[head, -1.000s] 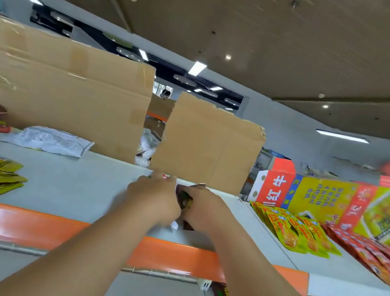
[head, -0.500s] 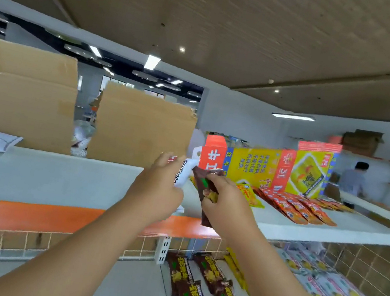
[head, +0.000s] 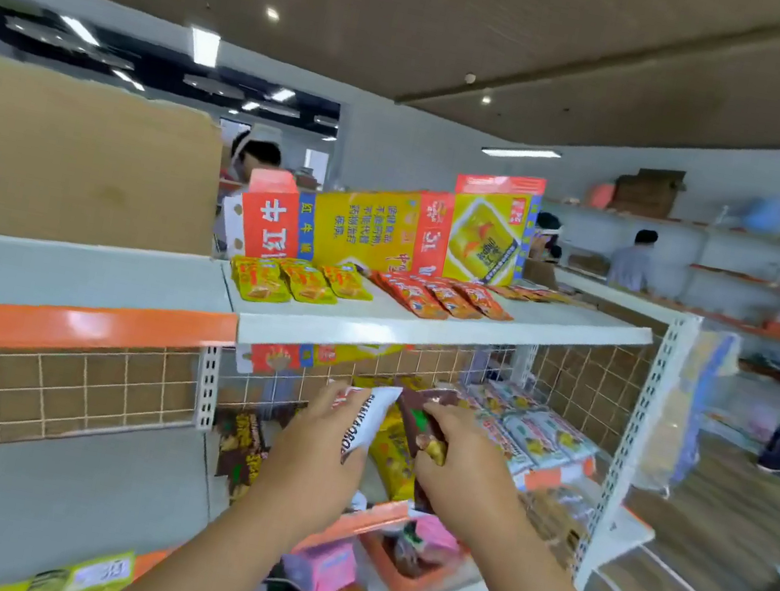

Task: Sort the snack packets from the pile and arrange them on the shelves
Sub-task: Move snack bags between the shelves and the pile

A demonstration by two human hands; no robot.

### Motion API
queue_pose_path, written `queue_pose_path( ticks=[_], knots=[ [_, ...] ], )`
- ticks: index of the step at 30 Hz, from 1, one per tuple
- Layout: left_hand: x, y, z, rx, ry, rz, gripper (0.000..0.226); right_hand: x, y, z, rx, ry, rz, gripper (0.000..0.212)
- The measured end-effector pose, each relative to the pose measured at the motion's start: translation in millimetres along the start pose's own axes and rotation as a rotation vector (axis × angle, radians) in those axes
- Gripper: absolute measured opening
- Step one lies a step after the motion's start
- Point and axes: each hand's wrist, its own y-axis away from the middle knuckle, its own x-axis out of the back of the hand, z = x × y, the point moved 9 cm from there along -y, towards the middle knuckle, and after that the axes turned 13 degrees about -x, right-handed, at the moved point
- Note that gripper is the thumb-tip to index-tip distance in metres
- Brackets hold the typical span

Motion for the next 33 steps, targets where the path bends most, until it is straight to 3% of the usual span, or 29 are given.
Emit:
queue_pose_path(
  ticks=[9, 22, 33],
  knots=[
    [-68.9, 50.3, -45.1, 0.227, -0.036, -0.146, 0.066, -83.1, 4.4, 57.7, -0.069, -0.044, -0.175, 0.055],
    [-55.6, 102.7, -209.7, 0.493, -0.095, -0.166, 0.065, -248.0, -41.1, 1.3, -0.059, -0.001, -0.386, 0.061],
    [-49.9, 97.6, -268.1, 0.536, -0.168, -0.084, 0.063, -329.5, -126.5, -60.3, 0.038, -0.013, -0.395, 0.058]
  ],
)
